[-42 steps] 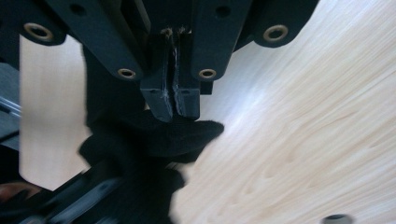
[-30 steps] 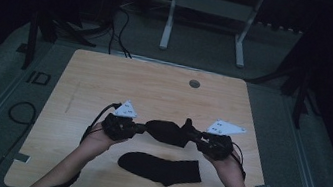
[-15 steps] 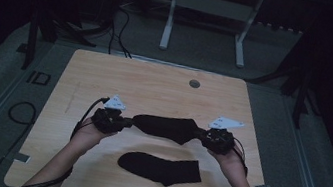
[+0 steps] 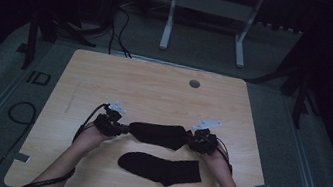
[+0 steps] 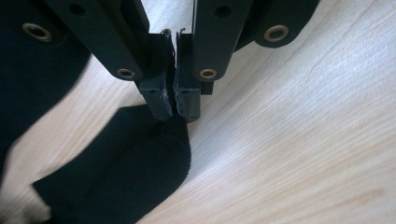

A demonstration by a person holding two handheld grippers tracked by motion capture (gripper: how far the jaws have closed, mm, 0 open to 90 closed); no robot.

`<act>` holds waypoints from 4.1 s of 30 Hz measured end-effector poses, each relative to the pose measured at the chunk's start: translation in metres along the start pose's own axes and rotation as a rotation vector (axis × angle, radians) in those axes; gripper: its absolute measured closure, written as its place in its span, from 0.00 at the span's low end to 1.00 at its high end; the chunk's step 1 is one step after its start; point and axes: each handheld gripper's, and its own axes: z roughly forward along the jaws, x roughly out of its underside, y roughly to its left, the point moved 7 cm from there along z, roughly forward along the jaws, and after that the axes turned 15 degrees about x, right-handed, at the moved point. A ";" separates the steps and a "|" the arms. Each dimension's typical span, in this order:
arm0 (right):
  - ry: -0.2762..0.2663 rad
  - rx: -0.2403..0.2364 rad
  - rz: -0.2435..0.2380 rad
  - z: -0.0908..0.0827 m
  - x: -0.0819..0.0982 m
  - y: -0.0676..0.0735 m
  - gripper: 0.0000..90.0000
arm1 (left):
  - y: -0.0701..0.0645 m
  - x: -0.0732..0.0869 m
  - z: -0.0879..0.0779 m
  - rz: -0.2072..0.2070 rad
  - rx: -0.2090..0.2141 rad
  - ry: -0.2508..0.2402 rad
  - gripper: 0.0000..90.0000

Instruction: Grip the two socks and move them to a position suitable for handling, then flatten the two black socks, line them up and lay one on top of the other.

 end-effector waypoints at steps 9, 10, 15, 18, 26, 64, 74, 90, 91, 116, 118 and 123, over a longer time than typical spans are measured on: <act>-0.031 -0.006 -0.002 -0.020 -0.009 -0.004 0.55 | 0.002 0.004 -0.005 -0.014 -0.047 -0.012 0.67; -0.046 -0.003 0.005 -0.025 -0.012 -0.007 0.55 | 0.001 0.002 -0.008 -0.005 -0.058 -0.022 0.67; -0.108 0.029 0.039 -0.044 -0.021 -0.025 0.84 | -0.010 -0.011 -0.012 0.050 -0.059 -0.082 0.81; -0.071 0.048 0.036 -0.039 -0.017 -0.030 1.00 | -0.014 -0.014 -0.005 0.055 -0.075 -0.075 0.99; 0.005 0.042 0.062 -0.008 -0.002 -0.034 1.00 | -0.017 -0.012 0.025 0.066 -0.045 0.010 1.00; -0.049 -0.017 0.101 -0.029 0.008 -0.023 0.65 | -0.027 -0.013 0.004 0.073 0.009 -0.056 0.89; -0.040 -0.024 0.112 -0.052 0.026 -0.014 0.53 | -0.053 0.006 -0.011 0.118 0.013 -0.053 0.63; -0.054 0.001 0.153 -0.090 0.060 -0.001 0.50 | -0.076 0.058 -0.023 0.111 0.000 -0.047 0.47; -0.047 0.011 0.161 -0.090 0.065 -0.001 0.50 | -0.075 0.060 -0.022 0.105 -0.004 -0.046 0.45; 0.013 0.023 0.075 -0.070 0.078 0.022 0.69 | -0.069 0.063 0.007 0.112 -0.036 -0.011 0.74; 0.009 0.025 0.065 -0.070 0.078 0.024 0.74 | -0.069 0.063 0.007 0.111 -0.026 -0.013 0.79; 0.005 0.008 0.034 -0.071 0.077 0.030 0.91 | -0.071 0.064 0.009 0.104 -0.002 -0.015 0.94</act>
